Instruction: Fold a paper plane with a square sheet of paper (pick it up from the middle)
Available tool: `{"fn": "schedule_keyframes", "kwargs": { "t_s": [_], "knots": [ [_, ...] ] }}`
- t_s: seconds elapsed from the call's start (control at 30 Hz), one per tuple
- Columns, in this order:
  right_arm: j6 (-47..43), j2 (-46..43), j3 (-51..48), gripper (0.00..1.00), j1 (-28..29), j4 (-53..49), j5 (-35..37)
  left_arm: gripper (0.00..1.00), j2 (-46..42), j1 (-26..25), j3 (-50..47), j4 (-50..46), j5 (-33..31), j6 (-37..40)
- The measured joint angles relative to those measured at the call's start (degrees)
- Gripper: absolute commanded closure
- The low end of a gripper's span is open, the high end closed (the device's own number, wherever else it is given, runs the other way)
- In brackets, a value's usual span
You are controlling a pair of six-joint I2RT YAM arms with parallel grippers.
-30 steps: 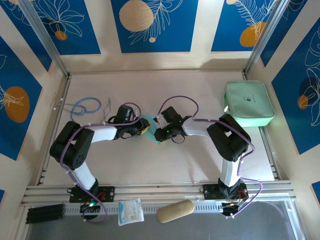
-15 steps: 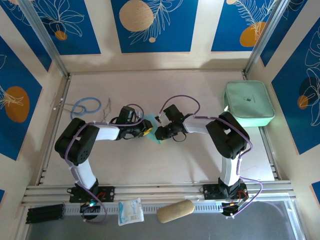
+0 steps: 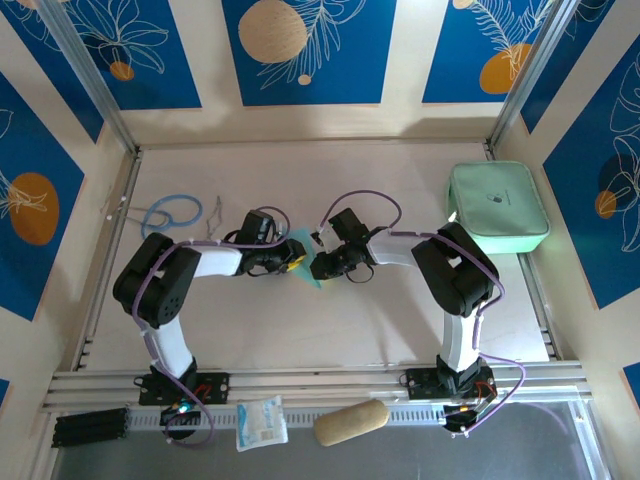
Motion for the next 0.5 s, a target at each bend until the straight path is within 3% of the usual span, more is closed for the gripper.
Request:
{"fn": "schedule_keyframes", "kwargs": {
  "t_s": [0.5],
  "knots": [
    [2.9, 0.0, 0.2, 0.78, -1.3, -0.2, -2.5, 0.65, 1.3, -0.8, 4.3, -7.9, -2.1, 1.7]
  ]
}}
